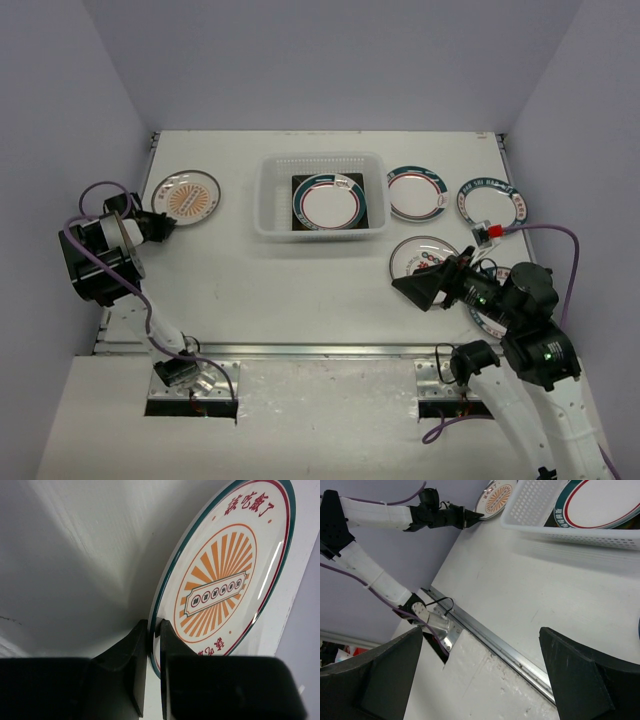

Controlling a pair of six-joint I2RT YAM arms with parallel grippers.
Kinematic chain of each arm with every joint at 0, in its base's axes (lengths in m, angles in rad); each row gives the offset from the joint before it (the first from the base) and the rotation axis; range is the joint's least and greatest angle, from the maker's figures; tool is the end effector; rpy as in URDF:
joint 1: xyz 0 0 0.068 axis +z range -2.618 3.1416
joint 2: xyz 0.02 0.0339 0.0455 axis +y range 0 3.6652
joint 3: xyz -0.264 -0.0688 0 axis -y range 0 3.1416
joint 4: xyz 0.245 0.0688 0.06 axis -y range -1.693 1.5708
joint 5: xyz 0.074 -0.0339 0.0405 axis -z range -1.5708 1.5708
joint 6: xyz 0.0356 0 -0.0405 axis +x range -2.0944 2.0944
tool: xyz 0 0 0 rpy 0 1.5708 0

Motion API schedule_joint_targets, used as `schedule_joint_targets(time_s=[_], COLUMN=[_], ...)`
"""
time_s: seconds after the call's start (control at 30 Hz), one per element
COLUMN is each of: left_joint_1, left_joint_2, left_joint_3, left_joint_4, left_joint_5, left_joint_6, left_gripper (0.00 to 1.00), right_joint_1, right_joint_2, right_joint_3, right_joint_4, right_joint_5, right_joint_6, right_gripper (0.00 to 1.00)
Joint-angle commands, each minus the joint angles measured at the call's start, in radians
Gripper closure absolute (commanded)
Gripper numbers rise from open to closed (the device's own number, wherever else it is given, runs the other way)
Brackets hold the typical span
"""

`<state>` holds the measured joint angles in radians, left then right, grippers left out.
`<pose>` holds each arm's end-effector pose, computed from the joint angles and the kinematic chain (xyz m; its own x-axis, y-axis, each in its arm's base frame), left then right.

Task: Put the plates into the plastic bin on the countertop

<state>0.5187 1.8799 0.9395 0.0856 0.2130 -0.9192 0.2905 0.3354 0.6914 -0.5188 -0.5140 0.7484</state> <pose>0.3204 0.1742 0.1204 -0.1079 -0.9564 -0.2712 -0.7417 0.2591 -0.6186 0.0746 0.0406 0.3250 -0.5998 0.4391 -0.6689 -0.4177 0.5411 0.7299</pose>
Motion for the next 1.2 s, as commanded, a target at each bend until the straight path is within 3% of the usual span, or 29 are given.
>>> schedule_joint_targets(time_s=[0.0,0.17,0.4,0.57,0.73,0.87,1.0,1.17], left_joint_1=[-0.002,-0.022,-0.028,-0.123,-0.426,-0.592,-0.688,-0.719], left_joint_2=[-0.052,-0.323,-0.551,-0.654,-0.565,-0.462,-0.332,-0.17], left_joint_3=[-0.022,-0.114,-0.166,-0.127,0.005,0.057,0.134,0.229], left_joint_4=[-0.033,0.066,0.097,0.094,0.053,0.085,0.094,0.091], left_joint_5=[0.032,0.019,0.097,0.161,0.194,0.203,0.177,0.19], left_joint_6=[0.033,-0.011,-0.061,-0.032,0.039,0.03,0.046,0.046], left_gripper=[1.0,1.0,1.0,1.0,1.0,1.0,1.0,1.0], right_joint_1=[-0.002,-0.002,-0.001,-0.002,-0.002,-0.002,-0.002,-0.002], right_joint_2=[0.013,0.007,0.001,0.004,0.006,-0.013,-0.017,-0.026], right_joint_3=[0.034,0.034,0.037,0.059,0.073,0.085,0.117,0.141], right_joint_4=[0.013,0.013,-0.002,-0.036,-0.074,-0.106,-0.154,-0.189], right_joint_5=[0.033,0.04,0.061,0.094,0.136,0.157,0.174,0.19], right_joint_6=[-0.031,-0.026,-0.021,-0.032,-0.043,-0.046,-0.062,-0.07], right_gripper=[0.01,0.01,0.01,0.01,0.01,0.01,0.01,0.01])
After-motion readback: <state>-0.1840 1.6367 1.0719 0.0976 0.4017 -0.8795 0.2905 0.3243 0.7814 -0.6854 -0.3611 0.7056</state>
